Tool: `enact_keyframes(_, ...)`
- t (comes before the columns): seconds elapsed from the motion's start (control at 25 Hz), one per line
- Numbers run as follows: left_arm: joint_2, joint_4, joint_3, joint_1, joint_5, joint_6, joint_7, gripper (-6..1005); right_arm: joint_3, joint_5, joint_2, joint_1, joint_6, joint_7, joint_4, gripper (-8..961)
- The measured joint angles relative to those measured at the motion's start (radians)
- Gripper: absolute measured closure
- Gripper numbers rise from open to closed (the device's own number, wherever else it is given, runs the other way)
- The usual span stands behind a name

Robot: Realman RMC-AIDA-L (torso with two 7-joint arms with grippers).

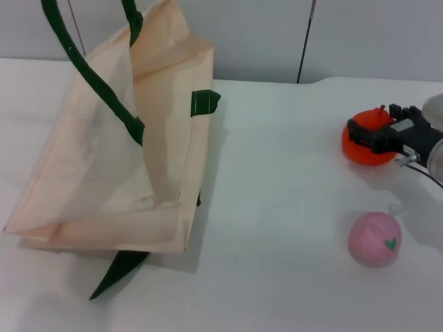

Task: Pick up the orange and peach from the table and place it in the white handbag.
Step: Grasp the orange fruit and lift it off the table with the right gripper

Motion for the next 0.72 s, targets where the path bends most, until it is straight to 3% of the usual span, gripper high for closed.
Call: enact_keyframes(0.72,-0.001,-0.003,0.002,-0.004,0.0,0.003,0.0,878,0.004,0.0,0.001,0.085,-0.006,0.027,0.167,74)
